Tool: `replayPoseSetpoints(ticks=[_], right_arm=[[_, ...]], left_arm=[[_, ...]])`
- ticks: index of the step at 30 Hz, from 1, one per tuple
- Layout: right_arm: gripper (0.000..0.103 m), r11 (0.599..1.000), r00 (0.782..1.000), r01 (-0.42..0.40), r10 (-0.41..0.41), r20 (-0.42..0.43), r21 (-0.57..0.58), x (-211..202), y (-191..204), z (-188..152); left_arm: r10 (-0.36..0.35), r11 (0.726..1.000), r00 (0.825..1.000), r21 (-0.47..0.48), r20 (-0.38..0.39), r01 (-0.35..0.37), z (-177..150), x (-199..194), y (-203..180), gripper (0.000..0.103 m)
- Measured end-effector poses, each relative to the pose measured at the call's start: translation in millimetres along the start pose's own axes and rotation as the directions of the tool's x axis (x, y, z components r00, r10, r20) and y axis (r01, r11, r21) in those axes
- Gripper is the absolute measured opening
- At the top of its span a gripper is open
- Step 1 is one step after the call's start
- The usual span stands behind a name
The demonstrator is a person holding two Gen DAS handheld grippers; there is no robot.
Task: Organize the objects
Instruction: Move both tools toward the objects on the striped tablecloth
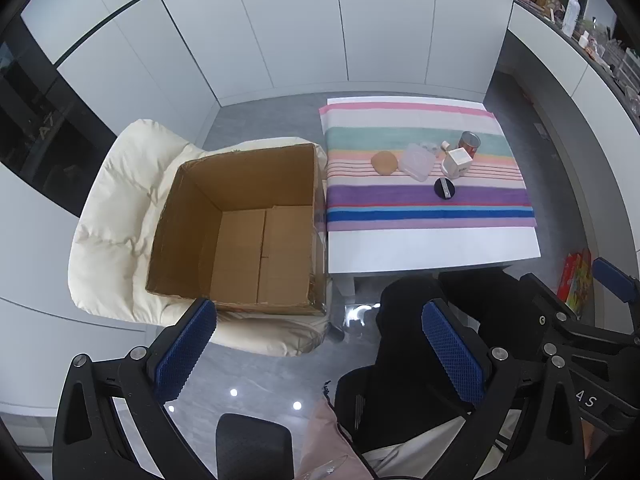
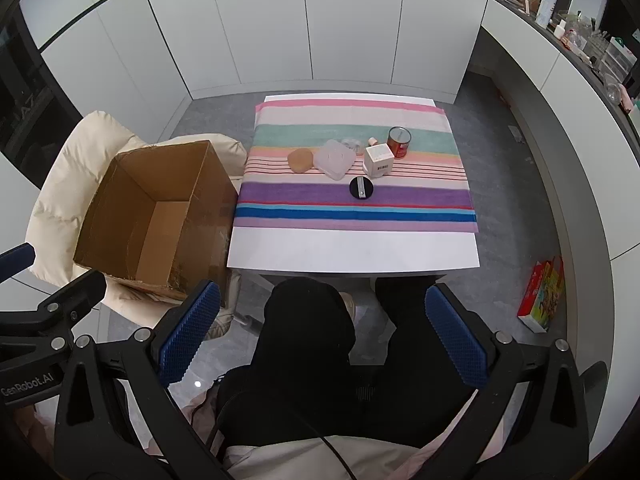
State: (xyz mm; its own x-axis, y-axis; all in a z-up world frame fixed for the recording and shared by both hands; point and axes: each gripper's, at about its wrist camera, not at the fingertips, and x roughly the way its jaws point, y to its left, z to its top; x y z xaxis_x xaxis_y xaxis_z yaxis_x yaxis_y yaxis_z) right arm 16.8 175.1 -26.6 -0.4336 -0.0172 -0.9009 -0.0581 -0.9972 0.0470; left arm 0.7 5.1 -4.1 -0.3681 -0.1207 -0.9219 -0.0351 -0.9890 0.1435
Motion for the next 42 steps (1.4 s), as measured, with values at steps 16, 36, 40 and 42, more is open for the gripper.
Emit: replayPoseSetpoints(ticks=[16, 36, 40, 42], right_arm=[[0.103, 1.0, 1.0, -0.001, 0.001, 0.002, 0.014, 2.8, -3.8, 1.1], [0.103, 1.0, 1.0, -0.009, 0.009, -0.009, 0.027, 7.7, -10.6, 1.9], [0.103, 0.999, 1.0, -0.008, 0.008, -0.011, 0.032, 9.3, -12.7, 2.0], [0.103, 0.999, 1.0, -0.005, 0.006, -0.012, 0.033, 10.0, -13.4, 1.8]], left_arm=[[0.005, 1.0, 1.0, -0.004, -0.017, -0.005, 0.9, 8.2, -0.7, 0.103], [-0.026, 1.0, 0.999, -0.009, -0.042, 0.026, 1.4, 17.5, -4.2, 0.103], [-0.028, 1.0, 0.999, -0.01, -0.043, 0.028, 2.2, 18.5, -4.3, 0.103], [-0.031, 1.0, 0.998, -0.004, -0.046, 0.031, 2.9, 19.8, -5.7, 0.103]])
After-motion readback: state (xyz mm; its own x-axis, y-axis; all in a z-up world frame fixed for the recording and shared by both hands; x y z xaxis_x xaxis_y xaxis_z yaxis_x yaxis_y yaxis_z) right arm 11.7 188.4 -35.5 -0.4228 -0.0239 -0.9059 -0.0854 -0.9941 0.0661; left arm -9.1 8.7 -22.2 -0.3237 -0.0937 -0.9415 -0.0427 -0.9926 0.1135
